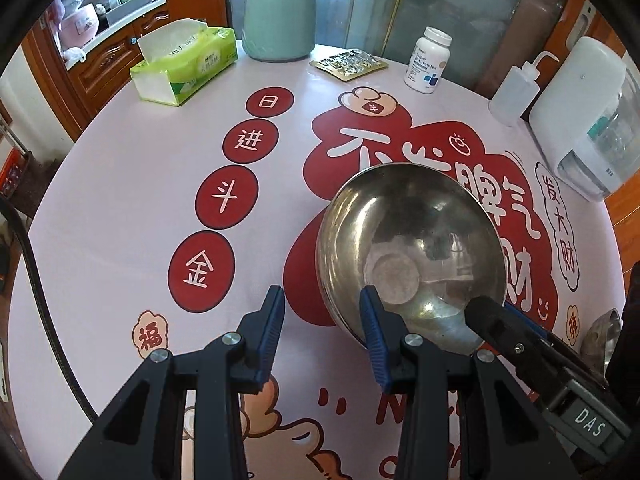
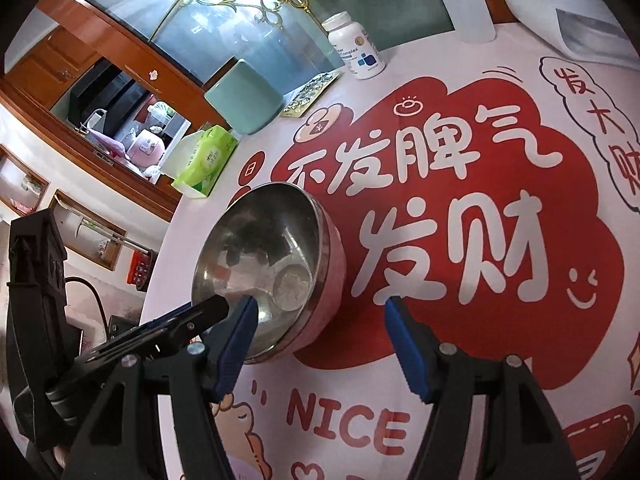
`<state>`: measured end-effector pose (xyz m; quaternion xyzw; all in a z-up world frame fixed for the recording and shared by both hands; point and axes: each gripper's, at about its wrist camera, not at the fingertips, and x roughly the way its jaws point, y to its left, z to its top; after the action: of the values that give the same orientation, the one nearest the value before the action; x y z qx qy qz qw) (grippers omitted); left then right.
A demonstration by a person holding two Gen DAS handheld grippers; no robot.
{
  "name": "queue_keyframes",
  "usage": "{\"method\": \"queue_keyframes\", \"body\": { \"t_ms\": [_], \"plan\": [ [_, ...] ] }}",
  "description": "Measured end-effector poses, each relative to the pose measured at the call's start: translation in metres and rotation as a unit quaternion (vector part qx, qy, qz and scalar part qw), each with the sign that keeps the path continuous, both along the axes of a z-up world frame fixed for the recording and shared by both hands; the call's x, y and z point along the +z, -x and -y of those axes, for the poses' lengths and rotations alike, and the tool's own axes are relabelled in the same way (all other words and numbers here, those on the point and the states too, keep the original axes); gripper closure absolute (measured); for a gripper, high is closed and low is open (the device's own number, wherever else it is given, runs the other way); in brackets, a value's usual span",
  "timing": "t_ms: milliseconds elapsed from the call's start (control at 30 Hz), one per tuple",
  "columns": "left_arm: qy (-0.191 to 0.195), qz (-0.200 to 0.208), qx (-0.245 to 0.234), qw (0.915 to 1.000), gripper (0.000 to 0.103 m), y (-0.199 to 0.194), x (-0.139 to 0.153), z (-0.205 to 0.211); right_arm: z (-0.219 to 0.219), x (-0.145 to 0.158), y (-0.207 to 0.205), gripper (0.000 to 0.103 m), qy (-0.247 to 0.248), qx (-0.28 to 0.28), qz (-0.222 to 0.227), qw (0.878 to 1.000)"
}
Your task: Organize plates and bowls
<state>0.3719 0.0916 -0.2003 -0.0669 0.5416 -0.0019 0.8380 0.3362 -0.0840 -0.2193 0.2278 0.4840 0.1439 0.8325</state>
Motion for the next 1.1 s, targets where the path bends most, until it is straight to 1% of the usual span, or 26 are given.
{"method": "queue_keyframes", "body": {
  "t_ms": [133, 267, 333, 367, 467, 600, 633, 733, 800, 1100],
  "plan": [
    [-0.008, -0.013, -0.004, 0.9999, 0.065, -0.001, -0.005, 0.002, 0.002, -0.003, 0.001, 0.046, 0.003, -0.01, -0.002, 1.0],
    [-0.005, -0.022, -0.004, 0.9997, 0.065, 0.0, -0.01, 0.004, 0.006, -0.007, 0.002, 0.051, -0.008, -0.015, -0.007, 1.0],
    [-0.008, -0.026, -0.008, 0.9996, 0.065, 0.001, -0.013, 0.007, 0.006, -0.007, 0.002, 0.056, -0.007, -0.013, -0.005, 1.0],
    [-0.009, -0.027, -0.01, 0.9995, 0.066, 0.002, -0.014, 0.008, 0.007, -0.006, 0.003, 0.058, -0.006, -0.011, -0.003, 1.0],
    [-0.009, -0.031, -0.015, 0.9994, 0.07, 0.003, -0.017, 0.013, 0.008, -0.007, 0.004, 0.063, -0.006, -0.011, 0.0, 1.0],
    [-0.006, -0.027, -0.018, 0.9994, 0.077, 0.006, -0.017, 0.016, 0.008, -0.006, 0.004, 0.074, -0.008, -0.005, 0.0, 1.0],
    [-0.006, -0.026, -0.019, 0.9995, 0.081, 0.006, -0.016, 0.017, 0.008, -0.006, 0.004, 0.078, -0.011, -0.001, 0.0, 1.0],
    [-0.011, -0.025, -0.023, 0.9994, 0.082, 0.007, -0.014, 0.018, 0.007, -0.006, 0.004, 0.086, -0.014, 0.005, 0.001, 1.0],
    [-0.013, -0.024, -0.024, 0.9994, 0.084, 0.007, -0.013, 0.019, 0.006, -0.004, 0.005, 0.089, -0.014, 0.009, 0.003, 1.0],
    [-0.014, -0.033, -0.024, 0.9991, 0.084, 0.017, -0.011, 0.021, 0.008, -0.003, 0.012, 0.089, -0.013, 0.017, -0.008, 1.0]
  ]
}}
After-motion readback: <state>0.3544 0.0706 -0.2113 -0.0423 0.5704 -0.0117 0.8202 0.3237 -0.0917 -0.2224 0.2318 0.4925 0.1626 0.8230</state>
